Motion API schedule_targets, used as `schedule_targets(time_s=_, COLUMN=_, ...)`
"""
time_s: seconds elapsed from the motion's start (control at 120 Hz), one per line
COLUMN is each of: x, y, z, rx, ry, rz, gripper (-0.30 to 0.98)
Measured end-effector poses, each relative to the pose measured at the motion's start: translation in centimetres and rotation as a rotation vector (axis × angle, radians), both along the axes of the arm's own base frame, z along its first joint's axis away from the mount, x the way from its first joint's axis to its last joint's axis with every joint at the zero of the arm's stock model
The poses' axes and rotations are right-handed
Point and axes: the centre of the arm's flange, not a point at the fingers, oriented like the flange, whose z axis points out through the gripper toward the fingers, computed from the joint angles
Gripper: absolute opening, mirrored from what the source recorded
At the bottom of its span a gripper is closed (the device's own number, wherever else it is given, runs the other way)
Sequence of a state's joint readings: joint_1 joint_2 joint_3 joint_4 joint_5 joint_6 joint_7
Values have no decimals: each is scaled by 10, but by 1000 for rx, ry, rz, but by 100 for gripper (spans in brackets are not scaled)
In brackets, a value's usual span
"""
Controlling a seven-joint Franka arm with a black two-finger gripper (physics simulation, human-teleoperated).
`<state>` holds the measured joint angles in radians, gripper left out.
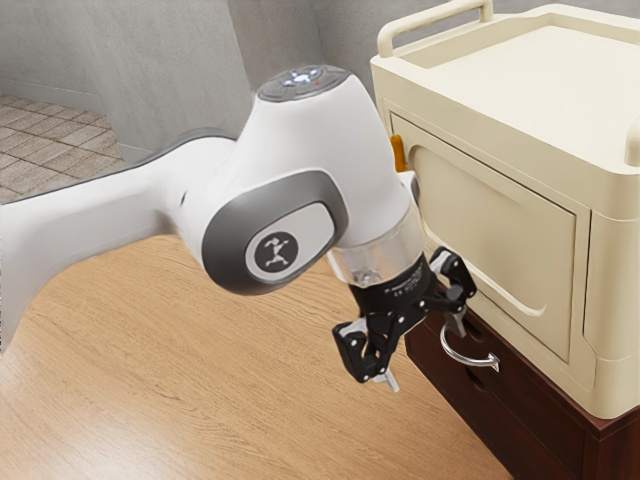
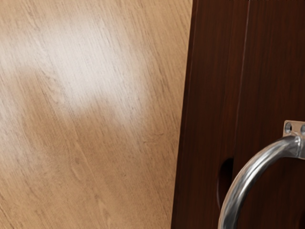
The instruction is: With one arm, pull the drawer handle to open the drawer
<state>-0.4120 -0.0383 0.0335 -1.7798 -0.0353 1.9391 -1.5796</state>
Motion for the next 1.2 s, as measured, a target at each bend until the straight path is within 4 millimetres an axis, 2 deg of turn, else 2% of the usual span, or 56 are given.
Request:
schedule_targets(time_s=0.083, x=2, y=1, z=-3, rx=1, ry=0, rz=0, gripper=67)
schedule_targets(time_s=0.258, x=4, y=2, z=-4, rx=0, ry=-4, rz=0, gripper=41)
schedule_targets(time_s=0.442, x=4, y=2, z=-4, rx=1, ry=-8, rz=-5, gripper=28)
schedule_targets(time_s=0.883, x=3, y=-1, z=-13, rx=5, ry=-4, rz=-17, gripper=22)
schedule_targets(time_s=0.967, x=0, y=1, z=-17, rx=7, ry=2, rz=-19, gripper=22)
schedule_targets(time_s=1.2, x=-12, y=8, z=-15, rx=10, ry=-8, rz=-23, gripper=22)
